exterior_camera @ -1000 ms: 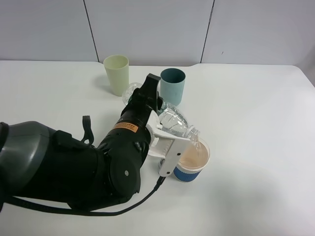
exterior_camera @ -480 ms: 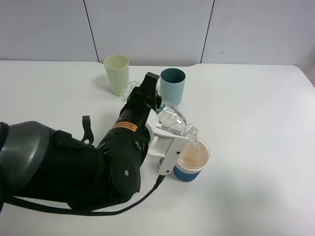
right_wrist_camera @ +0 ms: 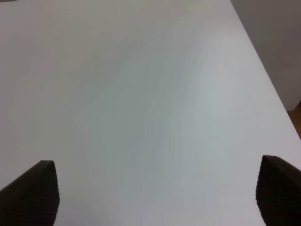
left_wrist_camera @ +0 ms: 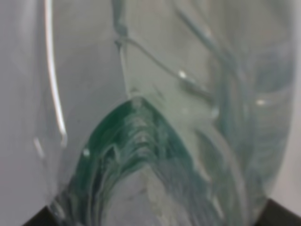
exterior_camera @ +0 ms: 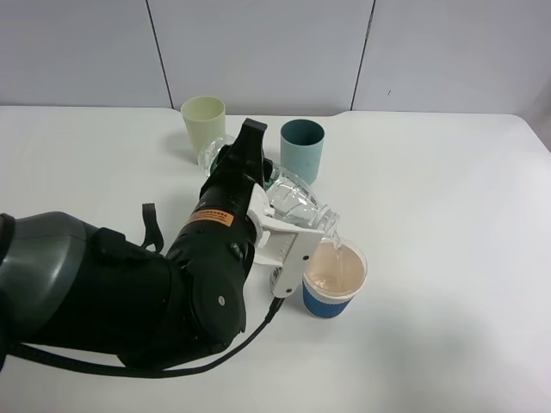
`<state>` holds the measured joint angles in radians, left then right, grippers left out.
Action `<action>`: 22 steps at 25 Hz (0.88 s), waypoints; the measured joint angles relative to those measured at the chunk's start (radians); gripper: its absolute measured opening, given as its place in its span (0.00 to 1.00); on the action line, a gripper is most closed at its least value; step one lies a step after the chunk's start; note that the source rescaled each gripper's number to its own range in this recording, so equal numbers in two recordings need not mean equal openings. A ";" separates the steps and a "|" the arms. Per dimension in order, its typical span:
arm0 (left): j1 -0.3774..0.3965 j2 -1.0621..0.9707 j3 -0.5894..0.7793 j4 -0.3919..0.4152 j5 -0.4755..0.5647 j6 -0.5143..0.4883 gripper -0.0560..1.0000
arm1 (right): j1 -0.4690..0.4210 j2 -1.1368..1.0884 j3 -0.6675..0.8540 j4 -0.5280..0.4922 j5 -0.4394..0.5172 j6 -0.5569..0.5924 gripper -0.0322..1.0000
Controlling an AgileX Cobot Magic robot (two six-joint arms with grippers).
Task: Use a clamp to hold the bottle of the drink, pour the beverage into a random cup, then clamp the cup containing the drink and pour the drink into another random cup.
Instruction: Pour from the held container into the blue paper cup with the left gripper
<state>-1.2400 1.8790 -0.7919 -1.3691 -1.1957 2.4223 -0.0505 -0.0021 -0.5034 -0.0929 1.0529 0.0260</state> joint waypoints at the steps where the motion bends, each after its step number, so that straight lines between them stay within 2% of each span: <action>1: 0.000 0.000 0.000 -0.001 -0.001 0.000 0.07 | 0.000 0.000 0.000 0.000 0.000 0.000 0.53; 22: 0.000 0.000 0.000 0.023 -0.008 0.052 0.07 | 0.000 0.000 0.000 0.000 0.000 0.000 0.53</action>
<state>-1.2400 1.8790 -0.7919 -1.3460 -1.2037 2.4743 -0.0505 -0.0021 -0.5034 -0.0929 1.0529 0.0260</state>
